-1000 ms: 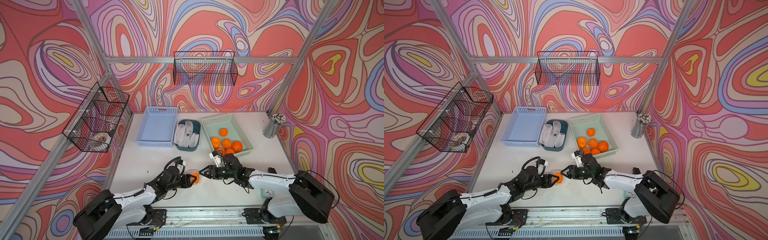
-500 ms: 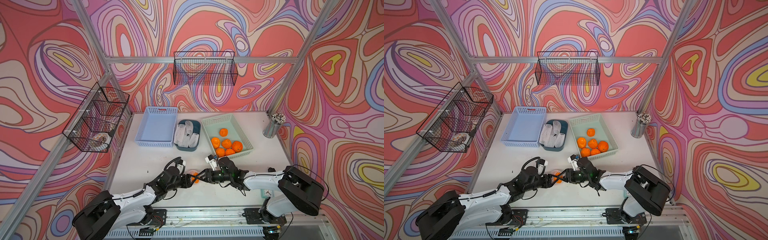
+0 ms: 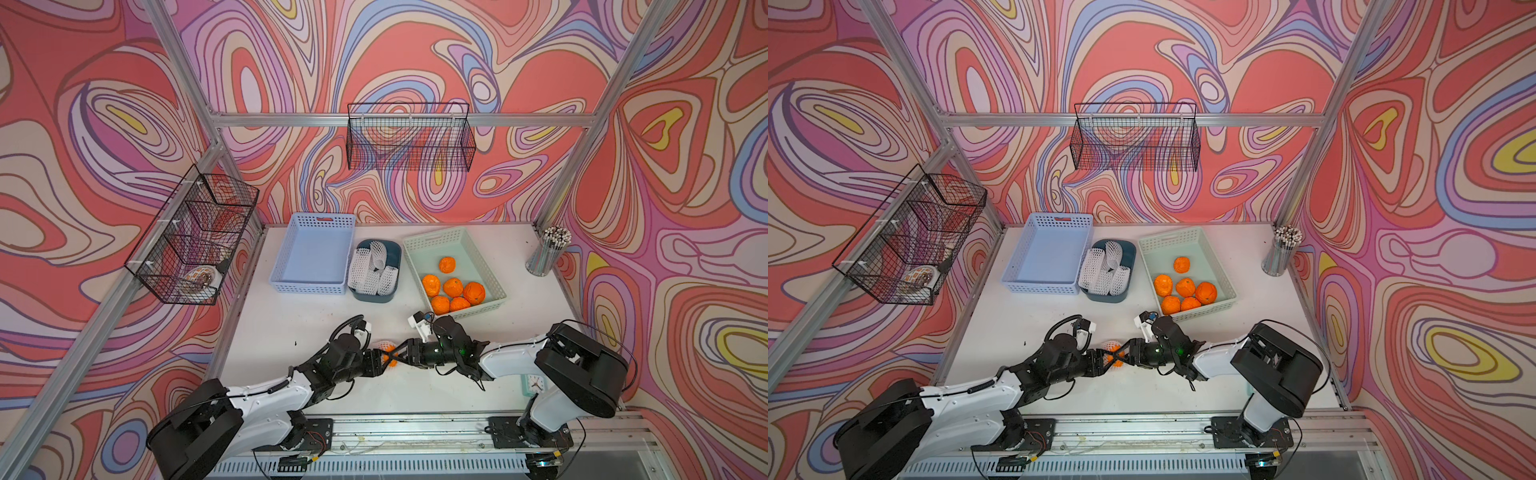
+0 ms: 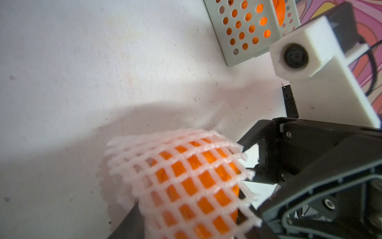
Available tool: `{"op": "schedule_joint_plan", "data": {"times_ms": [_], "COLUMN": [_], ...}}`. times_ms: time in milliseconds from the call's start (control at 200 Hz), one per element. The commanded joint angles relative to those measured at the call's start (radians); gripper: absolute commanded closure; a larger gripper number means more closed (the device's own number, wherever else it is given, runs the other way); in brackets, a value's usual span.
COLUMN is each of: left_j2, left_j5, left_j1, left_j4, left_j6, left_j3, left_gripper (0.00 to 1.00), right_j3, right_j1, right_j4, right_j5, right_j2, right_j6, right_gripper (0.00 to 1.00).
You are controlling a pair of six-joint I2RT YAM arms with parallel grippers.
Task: Remove foam nets from oranges
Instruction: Remove the foam net from the orange.
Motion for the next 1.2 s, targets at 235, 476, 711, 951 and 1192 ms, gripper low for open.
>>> {"op": "schedule_joint_plan", "data": {"times_ms": [235, 476, 711, 951, 1192], "left_j2": [-0.019, -0.026, -0.011, 0.011, -0.017], "left_j5": [0.119, 0.146, 0.143, 0.134, 0.112], "left_j1": [-0.024, -0.025, -0.025, -0.024, -0.022], "left_j4": [0.212, 0.236, 0.261, 0.326, 0.300], "left_j6": [-0.004, -0.002, -0.007, -0.016, -0.016], "left_j3": [-0.018, -0.038, -0.056, -0.069, -0.079], "left_gripper": [0.62, 0.51, 0.35, 0.22, 0.16], "right_j3": [-0.042, -0.049, -0.075, -0.091, -0.070], "right_j1": [-0.023, -0.040, -0.044, -0.043, -0.047], "right_j4": [0.055, 0.074, 0.217, 0.307, 0.174], "right_j5": [0.035, 0.021, -0.030, -0.075, -0.061], "right_j2": [0.020, 0.024, 0.075, 0.134, 0.101], "right_j6": [0.013, 0.018, 0.061, 0.081, 0.035], "right_gripper": [0.34, 0.32, 0.33, 0.33, 0.39]}}
